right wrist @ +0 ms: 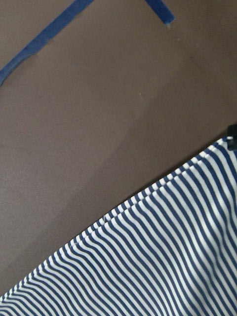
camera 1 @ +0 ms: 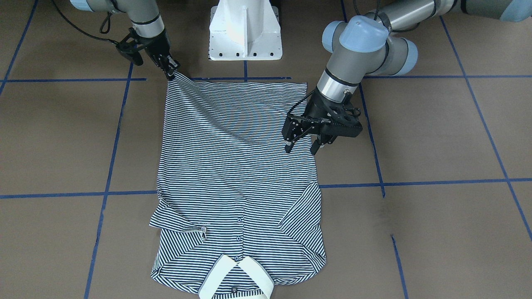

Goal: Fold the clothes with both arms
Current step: 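Move the left gripper to the other hem corner and grasp both corners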

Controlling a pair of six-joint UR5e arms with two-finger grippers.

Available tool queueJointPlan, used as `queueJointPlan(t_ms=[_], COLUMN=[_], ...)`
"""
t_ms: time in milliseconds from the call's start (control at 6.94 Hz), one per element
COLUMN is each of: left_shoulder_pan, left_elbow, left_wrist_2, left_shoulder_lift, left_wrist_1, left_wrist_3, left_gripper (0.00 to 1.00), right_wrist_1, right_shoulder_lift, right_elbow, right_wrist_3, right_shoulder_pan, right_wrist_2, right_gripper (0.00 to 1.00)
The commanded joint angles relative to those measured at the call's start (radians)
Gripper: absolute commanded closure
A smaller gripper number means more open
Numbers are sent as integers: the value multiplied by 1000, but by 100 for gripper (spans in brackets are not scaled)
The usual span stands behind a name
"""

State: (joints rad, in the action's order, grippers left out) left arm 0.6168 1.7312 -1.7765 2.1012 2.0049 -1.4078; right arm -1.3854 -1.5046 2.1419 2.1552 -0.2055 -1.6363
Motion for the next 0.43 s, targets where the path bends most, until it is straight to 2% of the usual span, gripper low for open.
queueJointPlan(t_ms=[0, 288], left_shoulder_pan=[-266, -377], left_elbow=[155, 189], left_wrist_2=[132, 184], left_shoulder_lift=[-109, -232], left_wrist_1=[-107, -109], left_wrist_3=[-240, -296], left_gripper=[23, 23], right_wrist_1=[-1, -1], right_shoulder_lift=[-5, -3], right_elbow=[12, 13], right_wrist_3=[0, 0], right_shoulder_pan=[1, 6], right_wrist_2=[-26, -25], right_gripper=[100, 100])
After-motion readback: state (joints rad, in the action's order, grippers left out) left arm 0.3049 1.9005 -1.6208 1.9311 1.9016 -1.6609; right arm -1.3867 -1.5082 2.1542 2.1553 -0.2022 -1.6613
